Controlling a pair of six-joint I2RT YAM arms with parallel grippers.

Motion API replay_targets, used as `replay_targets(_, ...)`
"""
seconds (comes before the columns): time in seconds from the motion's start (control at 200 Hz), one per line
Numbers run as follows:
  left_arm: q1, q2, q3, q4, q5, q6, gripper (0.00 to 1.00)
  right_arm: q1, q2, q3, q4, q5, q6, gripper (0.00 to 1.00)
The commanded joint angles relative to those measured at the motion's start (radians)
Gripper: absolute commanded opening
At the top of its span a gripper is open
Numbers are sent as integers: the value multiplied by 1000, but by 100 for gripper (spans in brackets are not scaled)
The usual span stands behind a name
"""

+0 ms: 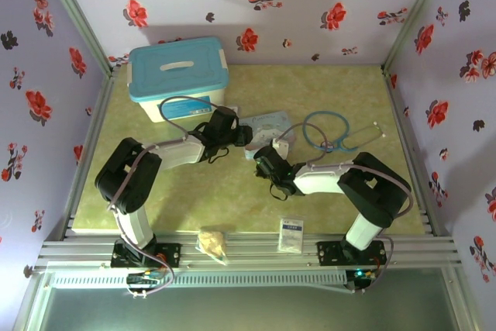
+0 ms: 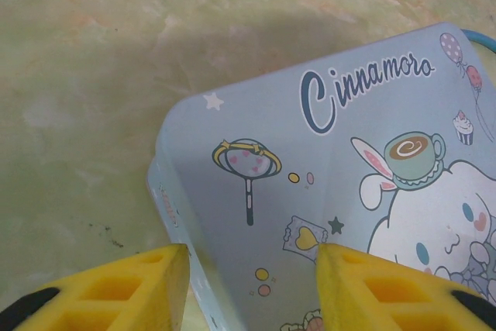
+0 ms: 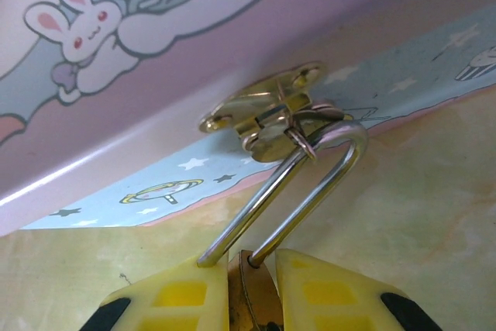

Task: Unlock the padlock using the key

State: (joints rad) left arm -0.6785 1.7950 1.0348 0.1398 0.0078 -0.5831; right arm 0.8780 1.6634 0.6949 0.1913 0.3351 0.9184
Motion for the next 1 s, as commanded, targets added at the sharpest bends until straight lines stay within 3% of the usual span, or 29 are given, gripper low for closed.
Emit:
replay_targets(0.0, 7, 56, -25, -114, -65, 35, 46, -9, 6, -45, -27, 34, 42, 13)
replay_targets(0.425, 20, 54, -30, -113, -56, 43, 44, -94, -75, -211, 267, -128, 119, 0)
replay_targets(0.585, 25, 71, -18, -118, -48, 46, 43, -113, -27, -226, 381, -209, 131, 0)
replay_targets(0.82, 36, 89, -21, -111, -41, 46, 40, -133, -17, -285, 494, -191, 143, 0)
replay_targets(0.995, 49, 110, -25, -103, -42, 53, 39, -170, -5, -320, 629, -259, 121, 0)
